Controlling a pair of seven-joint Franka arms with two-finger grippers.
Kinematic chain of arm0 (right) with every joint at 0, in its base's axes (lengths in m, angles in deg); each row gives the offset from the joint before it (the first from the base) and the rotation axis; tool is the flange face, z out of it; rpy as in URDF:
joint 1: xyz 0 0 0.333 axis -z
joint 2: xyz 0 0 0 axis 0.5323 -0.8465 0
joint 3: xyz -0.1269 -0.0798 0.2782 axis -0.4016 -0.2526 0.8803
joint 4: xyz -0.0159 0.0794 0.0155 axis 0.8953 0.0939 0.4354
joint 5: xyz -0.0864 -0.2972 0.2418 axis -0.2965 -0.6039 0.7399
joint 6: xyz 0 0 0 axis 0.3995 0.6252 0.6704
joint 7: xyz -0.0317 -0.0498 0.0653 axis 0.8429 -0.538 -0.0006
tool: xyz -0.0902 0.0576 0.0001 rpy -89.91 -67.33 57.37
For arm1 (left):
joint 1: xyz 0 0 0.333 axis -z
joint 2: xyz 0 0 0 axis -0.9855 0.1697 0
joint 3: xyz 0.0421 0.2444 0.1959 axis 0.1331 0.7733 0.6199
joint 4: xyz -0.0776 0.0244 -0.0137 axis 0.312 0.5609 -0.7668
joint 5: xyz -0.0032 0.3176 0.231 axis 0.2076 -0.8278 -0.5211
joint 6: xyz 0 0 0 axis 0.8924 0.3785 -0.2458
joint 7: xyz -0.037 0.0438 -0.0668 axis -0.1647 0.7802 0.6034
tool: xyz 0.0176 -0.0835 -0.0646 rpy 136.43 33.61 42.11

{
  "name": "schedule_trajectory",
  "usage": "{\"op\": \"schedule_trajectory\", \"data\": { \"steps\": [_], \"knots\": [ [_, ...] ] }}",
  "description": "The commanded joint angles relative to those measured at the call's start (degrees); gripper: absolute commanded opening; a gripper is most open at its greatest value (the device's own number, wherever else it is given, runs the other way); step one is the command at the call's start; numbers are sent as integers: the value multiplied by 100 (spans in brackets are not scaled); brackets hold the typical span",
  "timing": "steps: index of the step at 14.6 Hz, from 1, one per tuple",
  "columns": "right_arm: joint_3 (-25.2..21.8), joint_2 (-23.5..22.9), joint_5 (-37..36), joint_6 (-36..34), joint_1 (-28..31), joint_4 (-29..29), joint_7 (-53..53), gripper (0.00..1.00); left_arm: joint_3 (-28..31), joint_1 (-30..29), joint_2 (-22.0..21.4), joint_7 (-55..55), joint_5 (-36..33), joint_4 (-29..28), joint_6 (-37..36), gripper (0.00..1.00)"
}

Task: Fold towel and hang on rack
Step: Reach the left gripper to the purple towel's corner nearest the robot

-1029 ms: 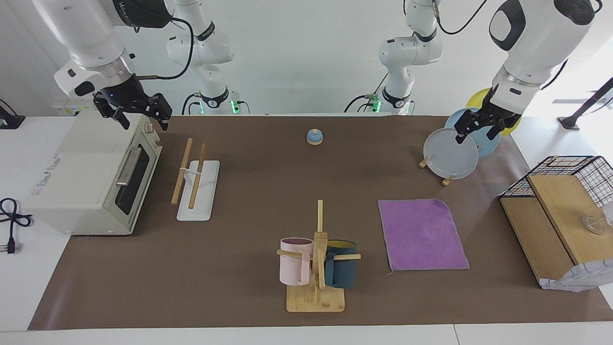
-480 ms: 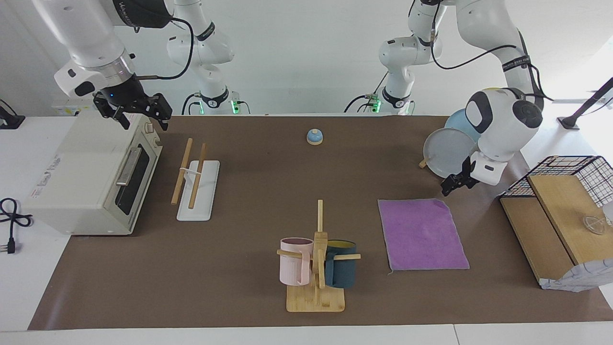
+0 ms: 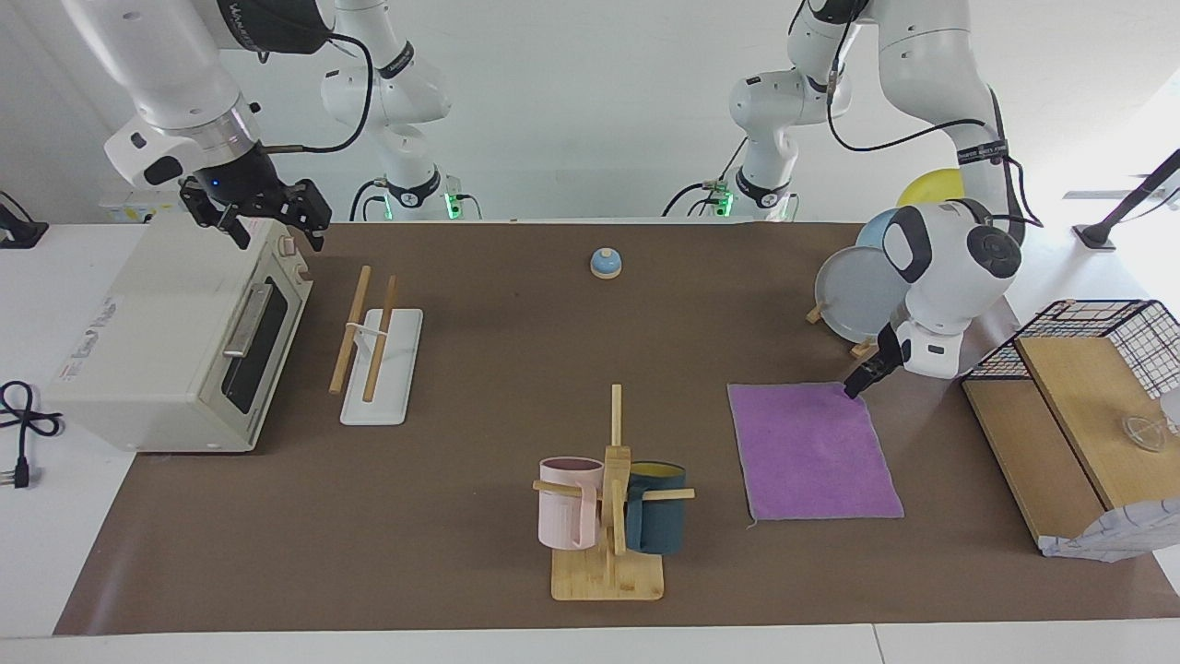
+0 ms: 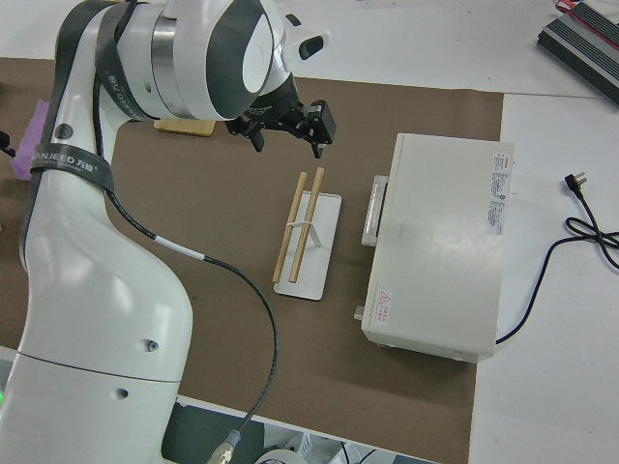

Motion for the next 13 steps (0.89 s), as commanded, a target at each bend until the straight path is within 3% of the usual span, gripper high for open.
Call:
{"op": "schedule_trajectory", "data": {
  "steps": [1, 5, 8, 13],
  "knots": [
    [22, 87, 86, -50, 61, -75, 93, 100, 9, 21, -86, 320, -15, -294, 162, 83],
    [22, 87, 86, -41, 78, -84, 93, 100, -8, 30, -113, 531, 11, -549, 364, 74],
    [22, 96, 86, -32, 78, -93, 84, 100, -8, 30, -113, 497, 11, -532, 347, 55],
    [22, 96, 86, -50, 78, -93, 93, 100, -8, 30, -43, 252, 11, -391, 504, 54]
  ]
}}
